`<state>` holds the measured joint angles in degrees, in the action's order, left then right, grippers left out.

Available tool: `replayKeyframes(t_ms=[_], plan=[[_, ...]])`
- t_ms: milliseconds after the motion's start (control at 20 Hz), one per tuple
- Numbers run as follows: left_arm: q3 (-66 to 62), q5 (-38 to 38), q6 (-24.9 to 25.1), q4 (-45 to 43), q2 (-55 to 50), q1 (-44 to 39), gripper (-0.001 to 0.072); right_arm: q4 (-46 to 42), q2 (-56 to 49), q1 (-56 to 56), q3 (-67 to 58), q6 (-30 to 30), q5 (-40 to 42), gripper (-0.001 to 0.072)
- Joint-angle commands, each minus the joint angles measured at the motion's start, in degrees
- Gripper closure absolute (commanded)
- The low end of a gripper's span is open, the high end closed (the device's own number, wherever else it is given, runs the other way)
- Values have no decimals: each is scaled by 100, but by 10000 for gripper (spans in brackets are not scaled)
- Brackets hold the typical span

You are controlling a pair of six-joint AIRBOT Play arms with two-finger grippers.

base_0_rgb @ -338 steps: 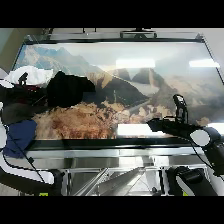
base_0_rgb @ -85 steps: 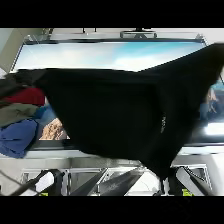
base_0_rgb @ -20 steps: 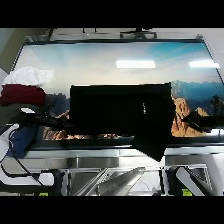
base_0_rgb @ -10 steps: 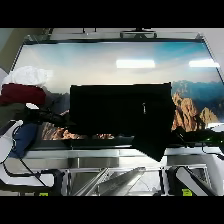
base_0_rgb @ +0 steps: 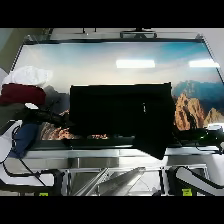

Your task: Fold the shirts.

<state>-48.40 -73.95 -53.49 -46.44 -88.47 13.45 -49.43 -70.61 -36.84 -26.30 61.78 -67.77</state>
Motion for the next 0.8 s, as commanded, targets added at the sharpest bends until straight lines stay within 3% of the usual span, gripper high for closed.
replayKeyframes(t_ms=[0, 150, 350, 550, 750], plan=[[-4, -293, -13, -33, 4, 369, 676, 330, -31, -85, -754, -17, -761, 695], [-7, -610, -9, 229, 7, 946, 676, 560, -31, -109, -1408, 162, -1047, 695], [-20, -817, 393, 1346, 7, 1145, 676, 2081, -35, 55, -1978, -79, -1499, 695], [-645, -638, 428, 1475, 2, 756, 676, 2444, -345, 581, -2557, -83, -896, 695], [-1613, 7, 282, 1471, -17, 387, 676, 2599, -1054, 988, -3115, -234, -267, 695]])
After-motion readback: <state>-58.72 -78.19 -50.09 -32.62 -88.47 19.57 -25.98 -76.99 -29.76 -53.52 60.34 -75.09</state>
